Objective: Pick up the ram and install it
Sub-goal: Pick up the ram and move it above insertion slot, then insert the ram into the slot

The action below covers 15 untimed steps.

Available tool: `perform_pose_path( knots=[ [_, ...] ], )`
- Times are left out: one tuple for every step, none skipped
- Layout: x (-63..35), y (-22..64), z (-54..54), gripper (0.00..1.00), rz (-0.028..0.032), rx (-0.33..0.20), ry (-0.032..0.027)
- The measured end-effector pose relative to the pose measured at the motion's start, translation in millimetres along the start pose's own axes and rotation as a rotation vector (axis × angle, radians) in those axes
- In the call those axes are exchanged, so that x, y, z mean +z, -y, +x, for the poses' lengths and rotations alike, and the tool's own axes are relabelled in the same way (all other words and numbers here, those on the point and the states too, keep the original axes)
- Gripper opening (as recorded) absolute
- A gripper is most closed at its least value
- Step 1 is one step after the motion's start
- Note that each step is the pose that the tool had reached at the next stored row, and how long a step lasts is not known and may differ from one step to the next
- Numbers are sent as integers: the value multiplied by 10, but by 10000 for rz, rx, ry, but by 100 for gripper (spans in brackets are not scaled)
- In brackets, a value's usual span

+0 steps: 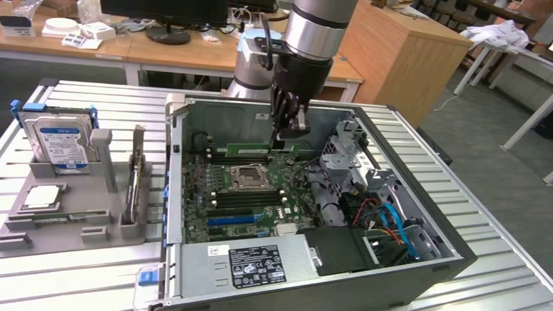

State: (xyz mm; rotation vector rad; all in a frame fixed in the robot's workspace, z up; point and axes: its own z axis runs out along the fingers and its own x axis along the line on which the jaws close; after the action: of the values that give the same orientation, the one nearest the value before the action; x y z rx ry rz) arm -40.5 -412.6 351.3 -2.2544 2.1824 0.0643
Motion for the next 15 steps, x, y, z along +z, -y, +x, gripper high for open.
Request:
perform_pose_path(
  knots=[
    [9, 0, 0, 12, 0, 0, 0],
    [18, 1, 0, 12, 0, 0, 0],
    [27, 1, 1, 12, 0, 0, 1],
    [35, 1, 1, 12, 0, 1, 1],
    [42, 1, 1, 12, 0, 0, 0],
    [50, 1, 1, 12, 0, 1, 0],
    [57, 1, 2, 12, 0, 1, -1],
    [63, 2, 2, 12, -1, 1, -1],
    [70, 2, 2, 12, -1, 1, -1],
    [72, 2, 2, 12, -1, 1, -2],
    [72, 2, 2, 12, -1, 1, -2],
    [72, 2, 2, 12, -2, 1, -3],
    [74, 2, 2, 12, 0, 0, 0],
    [74, 2, 2, 12, 0, 1, 0],
    [73, 2, 2, 12, 0, 1, 0]
  ],
)
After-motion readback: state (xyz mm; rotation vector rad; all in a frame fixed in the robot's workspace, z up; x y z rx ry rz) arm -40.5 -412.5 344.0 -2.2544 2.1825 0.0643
